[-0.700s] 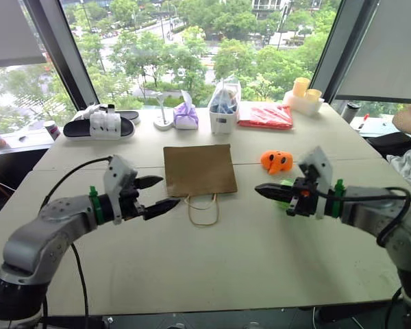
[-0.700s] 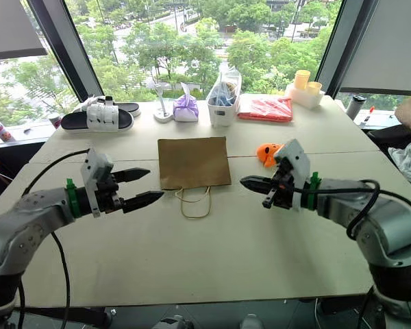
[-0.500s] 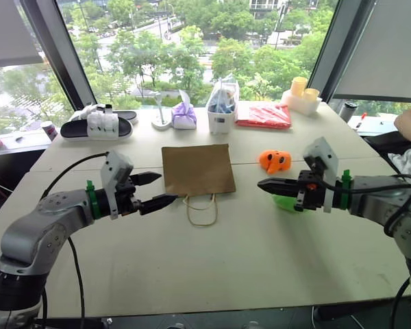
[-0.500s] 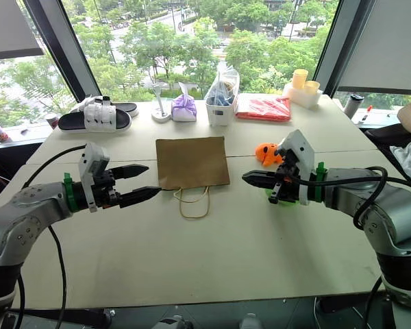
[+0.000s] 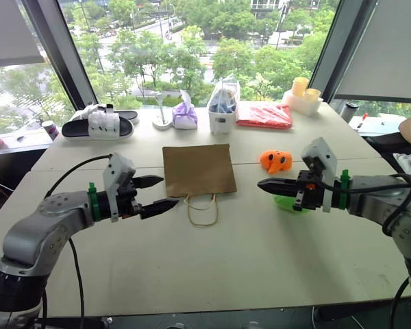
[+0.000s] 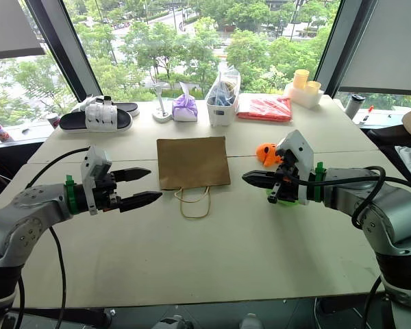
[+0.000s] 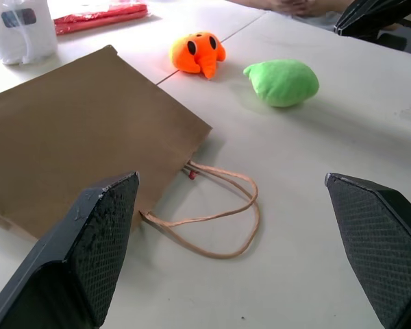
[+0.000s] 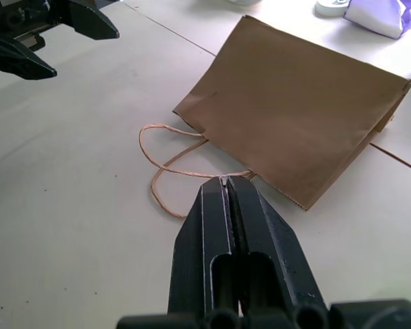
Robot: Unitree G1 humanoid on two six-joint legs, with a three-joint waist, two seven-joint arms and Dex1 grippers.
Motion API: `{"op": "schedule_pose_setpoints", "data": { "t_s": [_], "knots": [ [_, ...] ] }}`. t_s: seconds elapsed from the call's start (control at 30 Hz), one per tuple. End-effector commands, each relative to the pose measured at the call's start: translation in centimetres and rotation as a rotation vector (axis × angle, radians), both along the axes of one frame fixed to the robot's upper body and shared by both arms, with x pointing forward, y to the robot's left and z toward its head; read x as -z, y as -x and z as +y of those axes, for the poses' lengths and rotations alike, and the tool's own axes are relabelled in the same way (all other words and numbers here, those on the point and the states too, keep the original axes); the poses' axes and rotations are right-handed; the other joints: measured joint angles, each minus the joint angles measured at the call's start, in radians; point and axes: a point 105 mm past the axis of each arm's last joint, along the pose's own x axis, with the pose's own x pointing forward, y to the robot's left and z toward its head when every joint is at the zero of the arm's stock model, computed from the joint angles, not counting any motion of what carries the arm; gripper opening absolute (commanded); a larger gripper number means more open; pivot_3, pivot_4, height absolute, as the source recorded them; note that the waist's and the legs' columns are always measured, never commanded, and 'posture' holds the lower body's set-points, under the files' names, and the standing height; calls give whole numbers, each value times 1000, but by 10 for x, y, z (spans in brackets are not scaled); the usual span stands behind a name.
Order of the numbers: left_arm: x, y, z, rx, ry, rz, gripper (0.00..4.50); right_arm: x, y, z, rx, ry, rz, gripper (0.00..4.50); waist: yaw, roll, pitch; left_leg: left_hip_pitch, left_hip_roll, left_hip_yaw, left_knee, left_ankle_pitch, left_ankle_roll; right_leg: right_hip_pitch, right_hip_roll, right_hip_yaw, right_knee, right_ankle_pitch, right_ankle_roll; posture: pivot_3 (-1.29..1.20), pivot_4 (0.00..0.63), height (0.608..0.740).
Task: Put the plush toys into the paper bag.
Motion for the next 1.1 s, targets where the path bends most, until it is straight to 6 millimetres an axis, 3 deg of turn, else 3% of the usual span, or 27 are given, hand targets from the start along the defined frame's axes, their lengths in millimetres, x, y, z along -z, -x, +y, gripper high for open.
{"op": "schedule_pose_setpoints", "data": {
  "t_s": [0.03,0.2,0.33,0.57,0.7,0.8,1.03,1.1],
  "knots": [
    [-6,4,-4,23,-6,-59,4465,-9,5,4,-21,9,-57,0,0,0,0,0,0,0,0,0,0,0,0,0,0,0,0,0,150,740],
    [3,-3,-6,42,-98,-126,4465,-9,8,6,-8,8,-66,0,2,0,0,0,0,0,0,0,0,0,0,0,0,0,0,0,150,740],
    [23,-11,-16,176,-259,-236,4465,-11,10,5,9,7,-79,0,3,0,0,0,0,1,1,0,0,0,0,0,0,0,0,0,150,740],
    [56,-48,-36,262,-374,-338,4465,-7,13,3,50,7,-89,0,3,0,0,-2,0,0,3,0,0,0,0,0,-1,0,0,0,150,740],
    [63,-61,-43,279,-395,-373,4465,-7,15,3,63,1,-94,0,-1,0,0,-4,-1,0,3,0,0,-2,0,0,-1,1,0,0,150,740],
    [66,-70,-54,293,-391,-394,3597,-6,19,3,78,-8,-92,0,3,0,0,-4,-1,0,4,0,0,-2,0,-1,0,1,0,0,150,740],
    [57,-77,-62,294,-323,-406,95,0,26,6,100,-27,-79,0,-1,0,0,-5,-1,-1,5,0,0,-2,0,-1,0,1,1,0,150,740],
    [48,-77,-68,303,-277,-400,36,5,27,8,102,-33,-66,0,1,0,0,-5,-1,-1,5,0,0,-3,0,-2,1,1,1,0,150,740]
  ]
}}
